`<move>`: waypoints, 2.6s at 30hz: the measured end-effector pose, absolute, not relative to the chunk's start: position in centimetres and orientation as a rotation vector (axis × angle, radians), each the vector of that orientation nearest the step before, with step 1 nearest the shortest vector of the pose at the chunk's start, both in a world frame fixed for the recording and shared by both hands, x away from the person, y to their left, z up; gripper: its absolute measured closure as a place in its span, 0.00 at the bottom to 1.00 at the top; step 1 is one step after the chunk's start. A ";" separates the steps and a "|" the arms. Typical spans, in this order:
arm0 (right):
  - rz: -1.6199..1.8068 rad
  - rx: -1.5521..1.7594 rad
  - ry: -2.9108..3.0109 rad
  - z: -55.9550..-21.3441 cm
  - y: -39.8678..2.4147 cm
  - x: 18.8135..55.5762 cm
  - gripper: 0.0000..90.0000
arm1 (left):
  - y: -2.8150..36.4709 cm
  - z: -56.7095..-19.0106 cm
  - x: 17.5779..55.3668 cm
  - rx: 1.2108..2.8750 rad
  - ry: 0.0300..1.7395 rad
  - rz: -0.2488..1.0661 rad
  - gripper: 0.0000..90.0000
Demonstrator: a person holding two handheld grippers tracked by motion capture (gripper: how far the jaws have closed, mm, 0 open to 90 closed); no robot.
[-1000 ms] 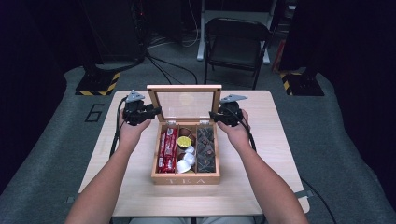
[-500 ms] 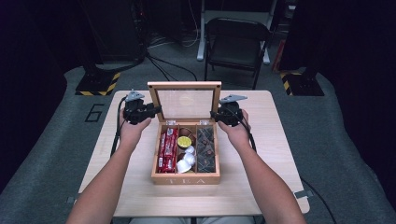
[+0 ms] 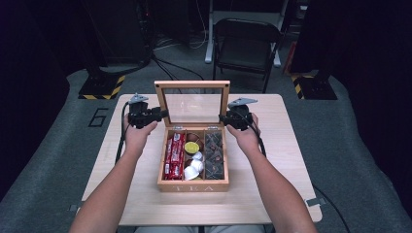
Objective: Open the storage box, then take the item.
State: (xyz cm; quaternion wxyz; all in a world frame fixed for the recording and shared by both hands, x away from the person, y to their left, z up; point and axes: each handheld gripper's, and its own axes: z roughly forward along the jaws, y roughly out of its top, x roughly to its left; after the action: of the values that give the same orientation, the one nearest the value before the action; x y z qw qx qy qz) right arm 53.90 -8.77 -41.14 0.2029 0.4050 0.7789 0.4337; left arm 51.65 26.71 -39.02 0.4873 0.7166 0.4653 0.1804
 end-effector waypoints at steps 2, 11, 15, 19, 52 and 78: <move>1.211 1.140 2.176 -41.1 -8.8 54.0 0.72 | 27.0 -38.9 51.6 1.764 1.135 0.464 0.62; 1.212 1.175 2.170 -41.1 -8.7 54.8 0.73 | 27.6 -38.3 50.6 1.772 1.134 0.465 0.60; 1.201 1.198 2.167 -41.2 -8.6 55.2 0.73 | 27.4 -38.2 50.1 1.767 1.115 0.463 0.60; 1.208 1.216 2.167 -41.3 -8.6 55.6 0.73 | 27.4 -38.3 49.8 1.776 1.109 0.456 0.60; 1.131 1.232 2.163 -40.6 -8.2 54.2 0.48 | 28.2 -38.2 48.6 1.798 1.125 0.461 0.53; 1.240 1.057 2.310 -39.4 -6.1 49.8 0.48 | 28.6 -37.6 47.2 1.796 1.081 0.458 0.48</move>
State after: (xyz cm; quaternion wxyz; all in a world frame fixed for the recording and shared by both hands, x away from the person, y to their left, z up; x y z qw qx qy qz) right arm 49.82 -6.05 -39.38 0.1569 0.3692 0.8071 0.4332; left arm 47.25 28.58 -37.65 0.4775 0.7354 0.4428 0.1876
